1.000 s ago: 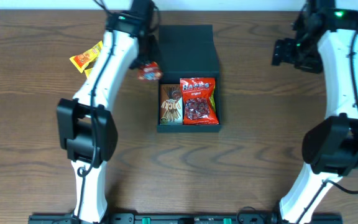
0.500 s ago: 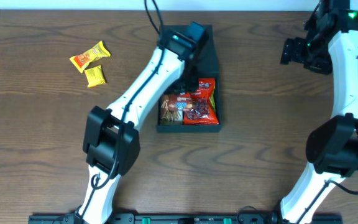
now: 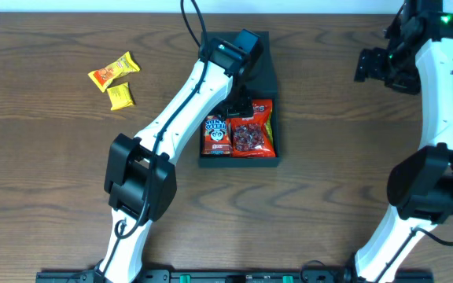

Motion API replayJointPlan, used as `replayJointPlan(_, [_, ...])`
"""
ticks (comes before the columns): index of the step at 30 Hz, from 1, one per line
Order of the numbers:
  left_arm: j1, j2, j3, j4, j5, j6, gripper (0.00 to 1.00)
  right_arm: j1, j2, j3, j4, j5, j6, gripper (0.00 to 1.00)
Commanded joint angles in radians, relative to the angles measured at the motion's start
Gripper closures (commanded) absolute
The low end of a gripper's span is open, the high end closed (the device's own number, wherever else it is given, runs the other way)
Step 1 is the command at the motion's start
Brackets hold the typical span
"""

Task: Pack container
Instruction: 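Lower the Hello Panda box into the black box's left side, then release the Hello Panda box and withdraw the left gripper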

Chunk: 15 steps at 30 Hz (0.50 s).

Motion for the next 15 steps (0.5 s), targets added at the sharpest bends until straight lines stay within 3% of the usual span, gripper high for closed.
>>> replayJointPlan(1, [0.018, -0.008, 0.023, -0.004, -0.052, 0.019, 0.20, -0.003, -0.008, 0.021, -0.006, -0.069, -0.046, 0.19])
replayJointPlan(2, [0.031, -0.012, 0.026, -0.004, -0.068, 0.018, 0.21, -0.002, -0.008, 0.021, -0.009, -0.092, -0.058, 0.27])
replayJointPlan(3, [0.047, -0.020, 0.026, -0.002, -0.081, 0.018, 0.22, 0.001, -0.008, 0.021, -0.011, -0.114, -0.062, 0.43])
replayJointPlan(5, [0.098, -0.044, 0.027, 0.015, -0.090, 0.018, 0.23, 0.013, -0.008, 0.021, -0.018, -0.158, -0.066, 0.85])
replayJointPlan(6, [0.138, -0.061, 0.027, 0.029, -0.090, 0.019, 0.22, 0.021, -0.008, 0.021, -0.020, -0.161, -0.073, 0.96])
replayJointPlan(10, [0.291, -0.095, 0.027, 0.101, -0.090, 0.059, 0.22, 0.063, -0.008, 0.021, -0.022, -0.179, -0.097, 0.99])
replayJointPlan(15, [0.462, -0.089, 0.023, 0.169, -0.109, 0.090, 0.23, 0.143, -0.008, 0.021, -0.021, -0.365, -0.180, 0.98])
